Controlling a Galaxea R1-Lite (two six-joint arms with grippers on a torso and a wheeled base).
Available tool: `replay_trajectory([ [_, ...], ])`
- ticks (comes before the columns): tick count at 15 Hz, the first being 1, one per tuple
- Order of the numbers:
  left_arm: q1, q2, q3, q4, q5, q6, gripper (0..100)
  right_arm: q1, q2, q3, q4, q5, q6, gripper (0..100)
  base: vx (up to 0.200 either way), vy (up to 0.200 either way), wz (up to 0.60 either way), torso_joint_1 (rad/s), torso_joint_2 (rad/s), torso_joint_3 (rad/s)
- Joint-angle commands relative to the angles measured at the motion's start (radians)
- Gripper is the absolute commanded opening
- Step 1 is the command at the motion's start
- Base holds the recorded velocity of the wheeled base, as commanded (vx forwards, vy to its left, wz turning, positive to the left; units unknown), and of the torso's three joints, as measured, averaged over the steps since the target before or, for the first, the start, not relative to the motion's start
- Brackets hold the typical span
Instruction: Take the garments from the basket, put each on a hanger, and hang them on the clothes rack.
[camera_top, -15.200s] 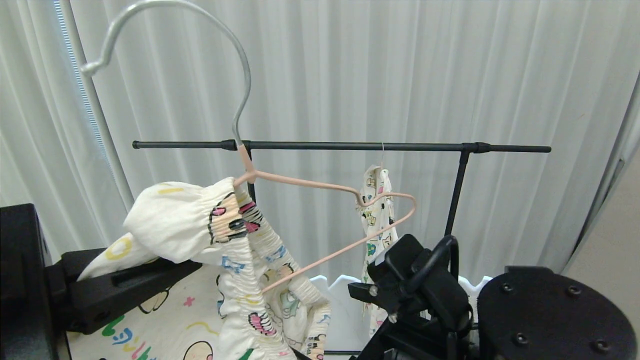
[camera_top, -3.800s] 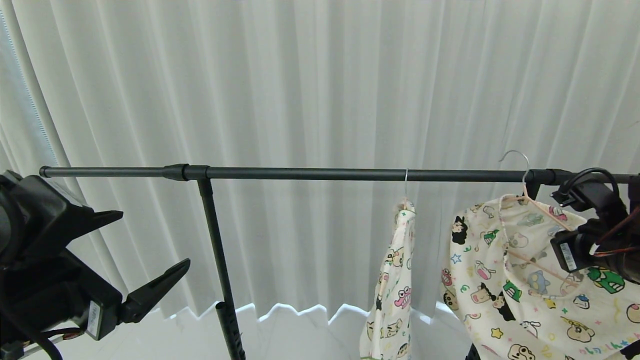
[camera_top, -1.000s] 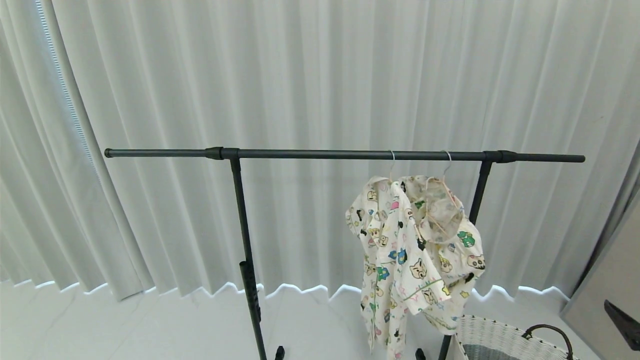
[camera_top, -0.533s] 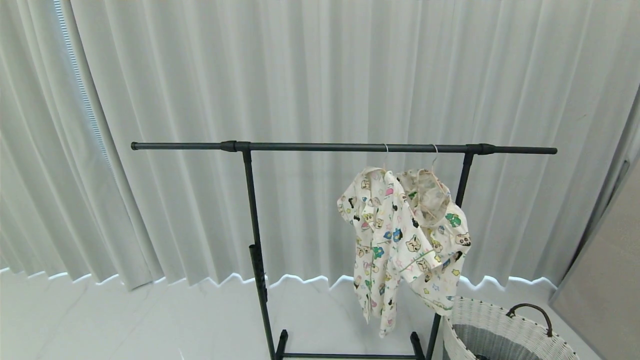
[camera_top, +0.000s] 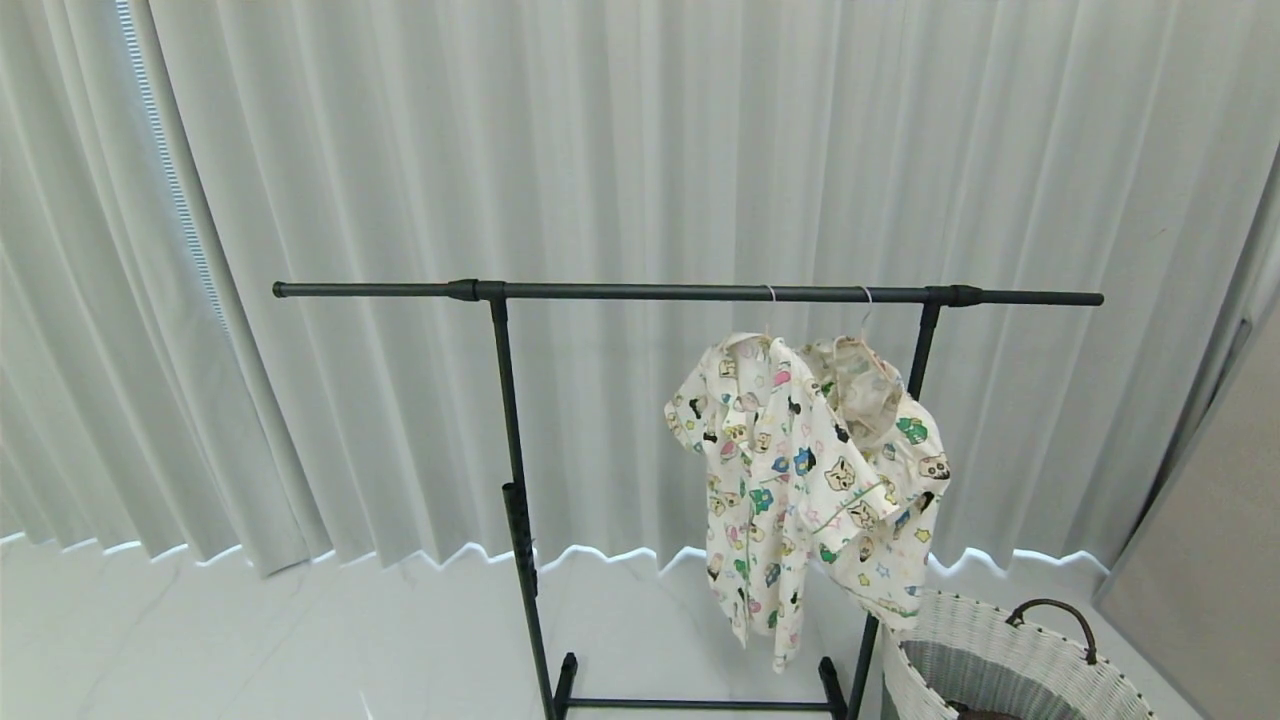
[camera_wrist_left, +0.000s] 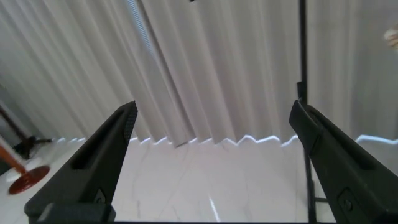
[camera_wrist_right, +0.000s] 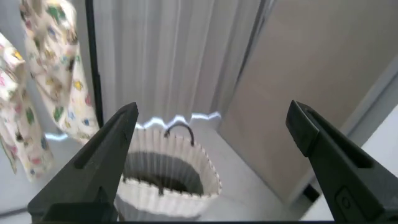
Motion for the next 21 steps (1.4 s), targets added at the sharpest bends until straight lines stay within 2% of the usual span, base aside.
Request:
replay_trajectory([
  [1,0.000,-0.001,0.013,-0.016,-0.121,-0.095,100,0.000,-0.014,0.004,-0.015,0.086,-0.001,100,0.000,0.000,0.00,0.000,0.00,0.000],
  [3,0.000,-0.001,0.015,-0.013,-0.180,-0.274,100,0.000,-0.015,0.004,-0.010,0.227,0.005,100,0.000,0.000,0.00,0.000,0.00,0.000],
  [4,0.000,-0.001,0.015,0.034,-0.189,-0.360,100,0.000,-0.015,0.004,-0.010,0.310,0.017,100,0.000,0.000,0.00,0.000,0.00,0.000],
  [5,0.000,-0.001,0.015,0.048,-0.184,-0.379,100,0.000,-0.015,0.004,-0.004,0.342,0.028,100,0.000,0.000,0.00,0.000,0.00,0.000],
  [6,0.000,-0.001,0.015,0.047,-0.183,-0.380,100,0.000,-0.015,0.004,0.076,0.365,0.086,100,0.000,0.000,0.00,0.000,0.00,0.000],
  [8,0.000,-0.001,0.015,0.047,-0.183,-0.379,100,0.000,-0.015,0.002,0.076,0.350,0.136,100,0.000,0.000,0.00,0.000,0.00,0.000],
  [21,0.000,-0.001,0.015,0.045,-0.181,-0.382,100,0.000,-0.015,0.002,0.076,0.340,0.140,100,0.000,0.000,0.00,0.000,0.00,0.000],
])
